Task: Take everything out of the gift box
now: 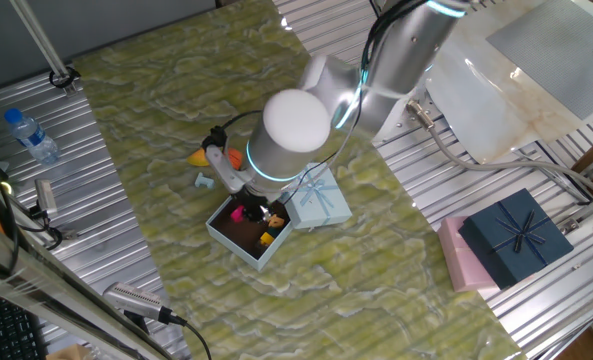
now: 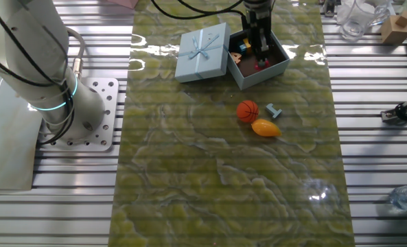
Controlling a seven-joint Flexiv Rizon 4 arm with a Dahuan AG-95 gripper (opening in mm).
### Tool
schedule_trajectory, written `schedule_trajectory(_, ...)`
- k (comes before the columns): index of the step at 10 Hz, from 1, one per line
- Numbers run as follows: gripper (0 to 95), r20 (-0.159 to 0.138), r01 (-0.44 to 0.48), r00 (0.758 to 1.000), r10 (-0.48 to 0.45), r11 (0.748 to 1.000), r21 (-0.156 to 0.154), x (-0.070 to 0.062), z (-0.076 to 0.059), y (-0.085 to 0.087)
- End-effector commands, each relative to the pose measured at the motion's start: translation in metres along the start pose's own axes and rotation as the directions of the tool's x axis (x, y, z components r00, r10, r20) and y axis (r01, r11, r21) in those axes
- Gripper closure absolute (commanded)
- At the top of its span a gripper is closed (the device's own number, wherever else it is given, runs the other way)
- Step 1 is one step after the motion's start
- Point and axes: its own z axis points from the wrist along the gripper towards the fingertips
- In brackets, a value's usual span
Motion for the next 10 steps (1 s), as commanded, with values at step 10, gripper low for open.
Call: schedule_trajectory(10, 95.0, 0.000, 0.157, 0.988, -0.157, 0.987, -0.015, 0.035, -0.041, -0.035)
